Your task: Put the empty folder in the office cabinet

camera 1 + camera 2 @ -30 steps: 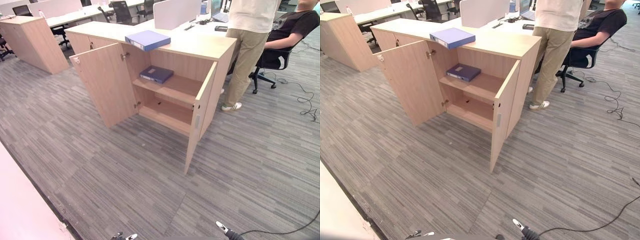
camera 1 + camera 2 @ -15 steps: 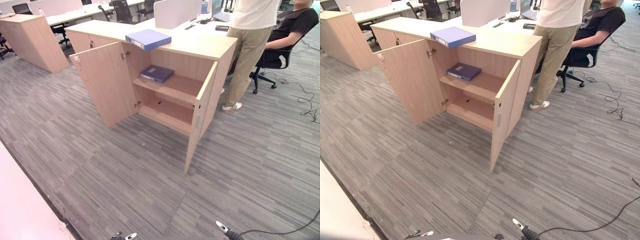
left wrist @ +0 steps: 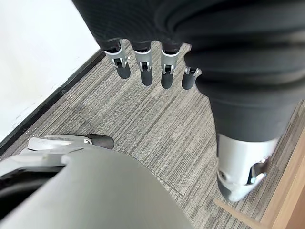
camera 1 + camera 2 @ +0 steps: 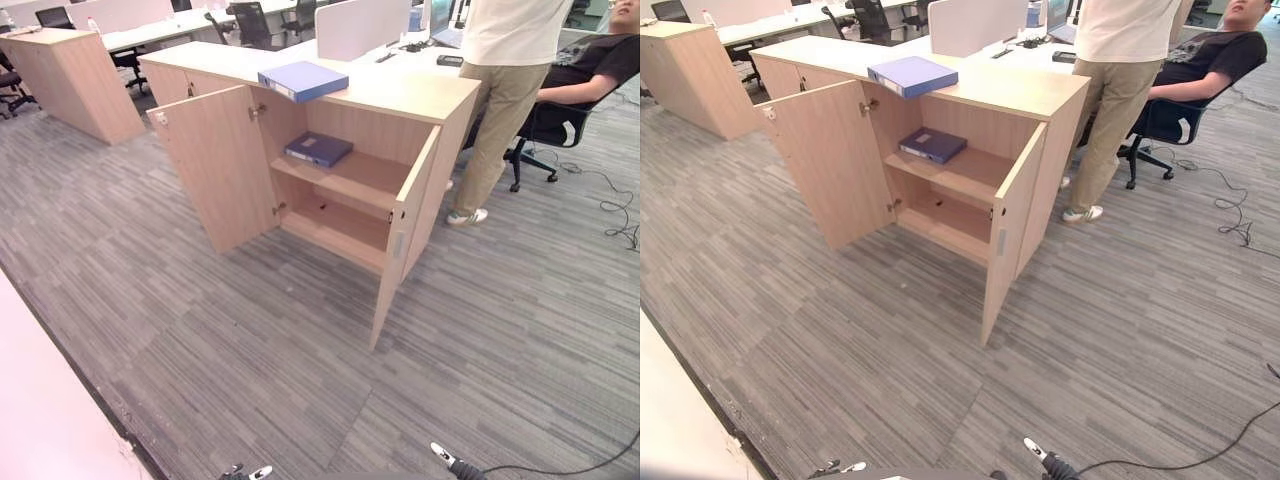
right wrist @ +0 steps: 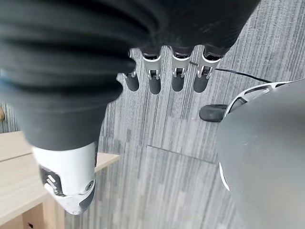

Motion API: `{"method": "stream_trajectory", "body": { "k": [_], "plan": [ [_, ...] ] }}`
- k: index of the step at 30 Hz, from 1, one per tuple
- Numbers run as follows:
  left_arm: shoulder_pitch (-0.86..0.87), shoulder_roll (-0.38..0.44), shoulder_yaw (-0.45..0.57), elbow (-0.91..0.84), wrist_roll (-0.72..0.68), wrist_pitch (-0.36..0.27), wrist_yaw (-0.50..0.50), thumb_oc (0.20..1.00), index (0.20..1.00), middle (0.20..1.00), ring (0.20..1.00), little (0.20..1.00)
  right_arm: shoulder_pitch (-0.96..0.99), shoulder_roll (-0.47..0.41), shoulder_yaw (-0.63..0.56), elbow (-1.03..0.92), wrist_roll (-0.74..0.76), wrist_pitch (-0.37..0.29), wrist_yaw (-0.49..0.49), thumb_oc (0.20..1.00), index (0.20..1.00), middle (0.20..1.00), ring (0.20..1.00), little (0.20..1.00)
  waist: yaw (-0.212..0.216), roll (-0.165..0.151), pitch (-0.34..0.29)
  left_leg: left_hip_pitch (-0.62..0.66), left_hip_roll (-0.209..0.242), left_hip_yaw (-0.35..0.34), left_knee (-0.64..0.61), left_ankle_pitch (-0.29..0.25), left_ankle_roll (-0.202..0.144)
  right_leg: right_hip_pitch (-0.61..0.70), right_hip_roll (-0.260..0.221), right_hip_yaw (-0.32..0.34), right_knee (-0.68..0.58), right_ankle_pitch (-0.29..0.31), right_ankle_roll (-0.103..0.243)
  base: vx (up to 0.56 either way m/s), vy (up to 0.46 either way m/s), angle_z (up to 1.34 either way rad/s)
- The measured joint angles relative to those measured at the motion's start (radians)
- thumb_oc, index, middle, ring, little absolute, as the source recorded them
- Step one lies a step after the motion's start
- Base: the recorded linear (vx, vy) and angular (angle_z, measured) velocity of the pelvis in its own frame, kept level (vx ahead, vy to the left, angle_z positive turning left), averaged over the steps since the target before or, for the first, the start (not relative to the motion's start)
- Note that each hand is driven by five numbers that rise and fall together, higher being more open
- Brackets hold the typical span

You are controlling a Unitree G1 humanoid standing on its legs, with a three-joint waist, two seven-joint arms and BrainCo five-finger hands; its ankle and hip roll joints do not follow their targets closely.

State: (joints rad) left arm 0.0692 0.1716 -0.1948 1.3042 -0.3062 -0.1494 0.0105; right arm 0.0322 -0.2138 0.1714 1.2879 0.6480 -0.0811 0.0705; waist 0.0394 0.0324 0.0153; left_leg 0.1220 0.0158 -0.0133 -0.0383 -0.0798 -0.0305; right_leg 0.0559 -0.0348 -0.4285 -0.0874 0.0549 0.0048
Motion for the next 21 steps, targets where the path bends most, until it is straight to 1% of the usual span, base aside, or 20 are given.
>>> {"method": "stream_trajectory", "body": {
  "k": [1, 3, 4, 6, 9, 10, 11, 12, 13, 14, 15, 16, 17, 18, 19, 20, 21],
  "plan": [
    [-0.001, 0.003, 0.004, 0.015, 0.0, 0.0, 0.0, 1.0, 1.0, 1.0, 1.0, 1.0, 0.002, 0.0, 0.014, 0.0, 0.0, 0.0, 0.005, 1.0, 1.0, 1.0, 1.0, 1.0, -0.001, -0.007, -0.003, -0.003, -0.001, -0.02, 0.0, 0.0, -0.005, 0.005, -0.003, -0.02, 0.0, 0.0, -0.002, -0.01, -0.083, 0.32],
    [-0.001, 0.004, 0.011, 0.027, -0.001, -0.001, 0.0, 1.0, 1.0, 1.0, 1.0, 1.0, 0.002, 0.0, 0.016, 0.0, 0.0, 0.0, 0.006, 1.0, 1.0, 1.0, 1.0, 1.0, 0.004, -0.011, -0.005, -0.004, -0.001, -0.03, -0.001, 0.001, -0.009, 0.01, -0.003, -0.028, 0.0, -0.001, -0.005, 0.0, -0.071, 0.31],
    [-0.002, 0.004, 0.029, 0.028, -0.001, -0.001, 0.0, 1.0, 1.0, 1.0, 1.0, 1.0, 0.002, 0.002, 0.023, 0.0, 0.0, 0.001, 0.006, 1.0, 1.0, 1.0, 1.0, 1.0, 0.008, -0.015, -0.004, -0.004, -0.002, -0.05, -0.002, 0.005, -0.015, 0.019, -0.006, -0.053, 0.0, -0.004, -0.005, -0.01, -0.085, 0.36],
    [-0.002, 0.005, 0.039, 0.029, -0.002, -0.001, 0.001, 1.0, 1.0, 1.0, 1.0, 1.0, 0.001, 0.003, 0.025, 0.0, -0.001, 0.001, 0.007, 1.0, 1.0, 1.0, 1.0, 1.0, 0.019, -0.017, -0.004, -0.006, -0.002, -0.068, -0.006, 0.01, -0.022, 0.022, -0.006, -0.065, 0.0, -0.007, -0.005, -0.02, -0.061, 0.33],
    [-0.01, 0.007, 0.04, 0.03, -0.004, -0.001, 0.002, 1.0, 1.0, 1.0, 1.0, 1.0, 0.0, 0.006, 0.026, 0.0, -0.001, 0.001, 0.011, 1.0, 1.0, 1.0, 1.0, 1.0, 0.032, -0.022, 0.003, -0.01, -0.003, -0.089, 0.005, 0.017, -0.022, 0.03, -0.008, -0.09, 0.0, -0.018, -0.007, -0.13, -0.048, 0.26],
    [0.003, 0.003, 0.041, 0.032, -0.009, -0.001, 0.002, 1.0, 1.0, 1.0, 1.0, 1.0, -0.006, 0.007, 0.026, 0.001, -0.001, 0.001, 0.011, 1.0, 1.0, 1.0, 1.0, 1.0, 0.04, -0.017, 0.013, -0.021, -0.006, -0.095, 0.02, 0.023, -0.029, 0.033, -0.006, -0.097, 0.002, -0.019, -0.005, -0.13, -0.083, 0.8],
    [-0.039, 0.009, 0.054, 0.038, -0.041, -0.005, 0.004, 1.0, 1.0, 1.0, 1.0, 1.0, -0.015, 0.009, 0.025, 0.003, -0.002, 0.0, 0.012, 1.0, 1.0, 1.0, 1.0, 1.0, 0.048, -0.046, 0.051, -0.136, -0.051, -0.103, 0.177, 0.035, -0.057, 0.028, -0.039, -0.145, 0.0, -0.03, 0.011, -0.09, -0.062, 1.02],
    [-0.059, 0.012, 0.063, 0.034, -0.045, -0.006, 0.004, 1.0, 1.0, 1.0, 1.0, 1.0, -0.019, 0.006, 0.024, 0.005, -0.002, 0.001, 0.011, 1.0, 1.0, 1.0, 1.0, 1.0, 0.059, -0.058, 0.069, -0.16, -0.058, -0.076, 0.195, 0.049, -0.083, 0.027, -0.055, -0.161, -0.001, -0.036, 0.003, -0.1, -0.04, 1.12],
    [-0.059, 0.009, 0.07, 0.03, -0.055, -0.006, 0.005, 1.0, 1.0, 1.0, 1.0, 1.0, -0.024, -0.005, 0.022, 0.007, -0.002, 0.0, 0.01, 1.0, 1.0, 1.0, 1.0, 1.0, 0.075, -0.04, 0.078, -0.16, -0.049, -0.045, 0.177, 0.049, -0.086, 0.023, -0.047, -0.165, 0.001, -0.038, 0.001, -0.11, 0.013, 0.67],
    [-0.067, -0.008, 0.074, 0.032, -0.068, -0.006, 0.009, 1.0, 1.0, 1.0, 1.0, 1.0, -0.033, -0.016, 0.02, 0.008, -0.002, -0.001, 0.007, 1.0, 1.0, 1.0, 1.0, 1.0, 0.078, -0.028, 0.087, -0.171, -0.041, -0.015, 0.177, 0.05, -0.088, 0.017, -0.04, -0.168, 0.001, -0.045, -0.011, -0.08, 0.013, 0.67],
    [-0.073, -0.008, 0.081, 0.043, -0.08, -0.005, 0.015, 1.0, 1.0, 1.0, 1.0, 1.0, -0.053, -0.019, 0.018, 0.007, -0.002, -0.001, 0.007, 1.0, 1.0, 1.0, 1.0, 1.0, 0.078, -0.033, 0.11, -0.2, -0.046, 0.034, 0.198, 0.075, -0.121, 0.013, -0.054, -0.188, -0.001, -0.044, -0.02, -0.03, 0.001, 0.72],
    [-0.074, 0.001, 0.092, 0.056, -0.082, -0.002, 0.022, 1.0, 1.0, 1.0, 1.0, 1.0, -0.076, -0.013, 0.014, 0.009, -0.002, -0.002, 0.005, 1.0, 1.0, 1.0, 1.0, 1.0, 0.068, -0.056, 0.121, -0.226, 0.015, 0.262, 0.25, 0.038, -0.064, 0.011, -0.084, -0.259, -0.008, -0.028, -0.052, 0.0, 0.032, 1.06],
    [-0.063, 0.001, 0.117, 0.07, -0.084, 0.0, 0.025, 1.0, 1.0, 1.0, 1.0, 1.0, -0.081, -0.006, 0.013, 0.008, -0.001, -0.004, 0.004, 1.0, 1.0, 1.0, 1.0, 1.0, 0.037, -0.054, 0.115, -0.227, 0.139, 0.451, 0.283, 0.03, -0.051, 0.023, -0.079, -0.302, -0.006, -0.046, -0.033, 0.03, 0.029, 0.88],
    [-0.057, 0.002, 0.123, 0.067, -0.094, -0.003, 0.027, 1.0, 1.0, 1.0, 1.0, 1.0, -0.082, -0.003, 0.013, 0.009, -0.001, -0.003, 0.004, 1.0, 1.0, 1.0, 1.0, 1.0, 0.045, -0.058, 0.113, -0.22, 0.17, 0.471, 0.259, 0.032, -0.056, 0.037, -0.08, -0.307, -0.005, -0.054, -0.021, 0.06, 0.046, 0.79],
    [-0.053, 0.001, 0.129, 0.068, -0.107, -0.003, 0.028, 1.0, 1.0, 1.0, 1.0, 1.0, -0.074, -0.003, 0.011, 0.012, -0.001, -0.002, 0.004, 1.0, 1.0, 1.0, 1.0, 1.0, 0.047, -0.06, 0.106, -0.212, 0.199, 0.513, 0.244, 0.043, -0.071, 0.042, -0.081, -0.32, -0.007, -0.055, -0.014, 0.12, 0.065, 0.57],
    [-0.048, -0.001, 0.126, 0.067, -0.111, -0.002, 0.029, 1.0, 1.0, 1.0, 1.0, 1.0, -0.056, -0.003, 0.008, 0.016, -0.001, 0.0, 0.004, 1.0, 1.0, 1.0, 1.0, 1.0, 0.043, -0.049, 0.093, -0.204, 0.221, 0.517, 0.208, 0.061, -0.081, 0.05, -0.078, -0.337, -0.006, -0.054, -0.001, 0.15, 0.101, 0.5],
    [-0.035, -0.003, 0.129, 0.065, -0.111, -0.001, 0.027, 1.0, 1.0, 1.0, 1.0, 1.0, -0.048, -0.001, 0.004, 0.023, -0.002, 0.002, 0.003, 1.0, 1.0, 1.0, 1.0, 1.0, 0.051, -0.043, 0.076, -0.193, 0.222, 0.516, 0.177, 0.07, -0.089, 0.052, -0.077, -0.34, -0.004, -0.056, 0.013, 0.18, 0.171, 0.37]
  ]
}}
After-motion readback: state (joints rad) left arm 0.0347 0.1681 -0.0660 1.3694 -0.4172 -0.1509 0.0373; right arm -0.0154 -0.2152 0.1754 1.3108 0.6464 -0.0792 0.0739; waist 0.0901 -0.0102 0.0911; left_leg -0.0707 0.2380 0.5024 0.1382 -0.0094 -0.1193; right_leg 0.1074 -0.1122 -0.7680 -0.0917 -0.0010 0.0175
